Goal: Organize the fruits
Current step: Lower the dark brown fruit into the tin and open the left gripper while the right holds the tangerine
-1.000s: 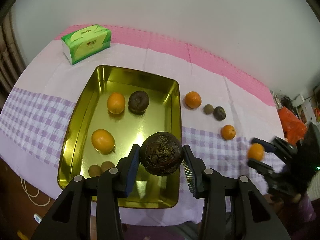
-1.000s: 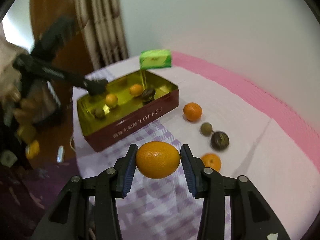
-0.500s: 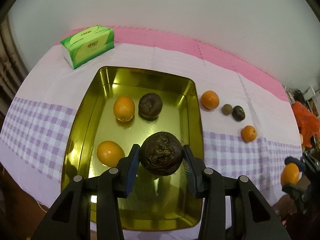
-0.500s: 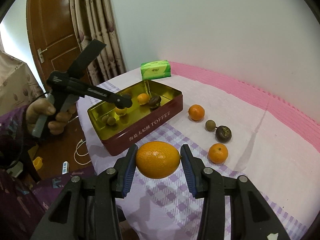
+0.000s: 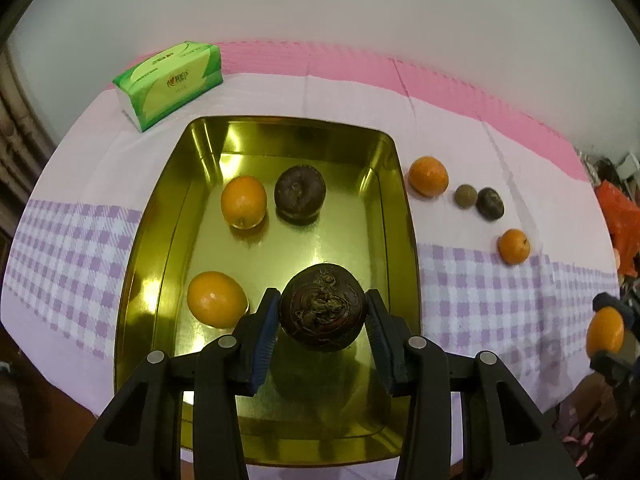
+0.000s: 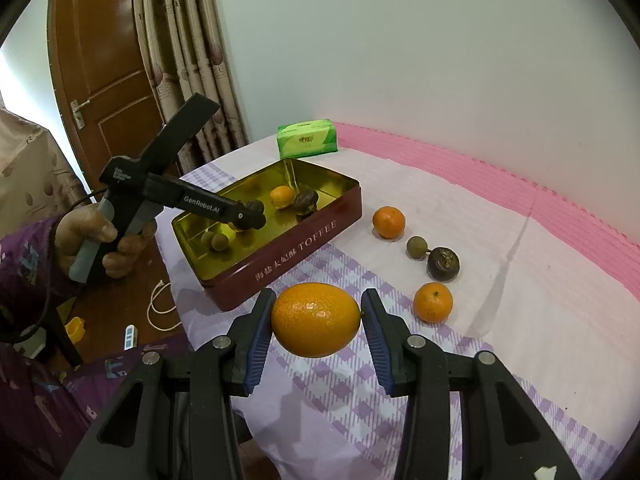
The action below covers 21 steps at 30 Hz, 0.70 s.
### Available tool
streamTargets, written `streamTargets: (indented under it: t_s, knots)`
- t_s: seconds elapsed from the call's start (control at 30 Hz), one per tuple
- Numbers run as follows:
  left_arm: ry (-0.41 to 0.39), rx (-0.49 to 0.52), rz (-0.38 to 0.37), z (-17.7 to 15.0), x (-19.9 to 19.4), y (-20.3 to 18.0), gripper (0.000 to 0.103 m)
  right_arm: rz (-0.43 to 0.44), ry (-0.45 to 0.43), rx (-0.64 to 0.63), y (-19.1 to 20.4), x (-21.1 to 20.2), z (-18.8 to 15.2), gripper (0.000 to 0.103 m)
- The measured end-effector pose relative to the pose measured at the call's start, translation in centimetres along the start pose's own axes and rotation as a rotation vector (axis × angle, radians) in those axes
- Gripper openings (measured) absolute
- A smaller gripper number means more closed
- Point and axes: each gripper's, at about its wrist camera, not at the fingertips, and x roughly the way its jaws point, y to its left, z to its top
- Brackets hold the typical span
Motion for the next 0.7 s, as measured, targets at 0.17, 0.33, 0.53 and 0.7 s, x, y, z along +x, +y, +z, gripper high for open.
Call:
streamTargets:
  t_s: [0.17,0.33,0.53,0.7]
  knots:
    - [0.016,0.011,0.02,-0.5,0.2,-0.4,0.043,-0.003,0.0,-0.002,0.1,-0.1,0.0,0.041]
    - [0.021,0.005,0.014,-0.8,0.0,-0.5,0.043,-0.008,0.005,0.001,0.1,-0.1,0.0,0.041]
    - [0.025,0.007,0.019,-1.2,-0.3,-0.9,0.043,-0.013,0.007,0.0,0.4,-0.2,0.0,0.041]
    - [0.032,0.005,0.023,-1.6,-0.6,-1.0,0.043,-0.017,0.006,-0.002,0.6,-0.2,-0.1,0.041]
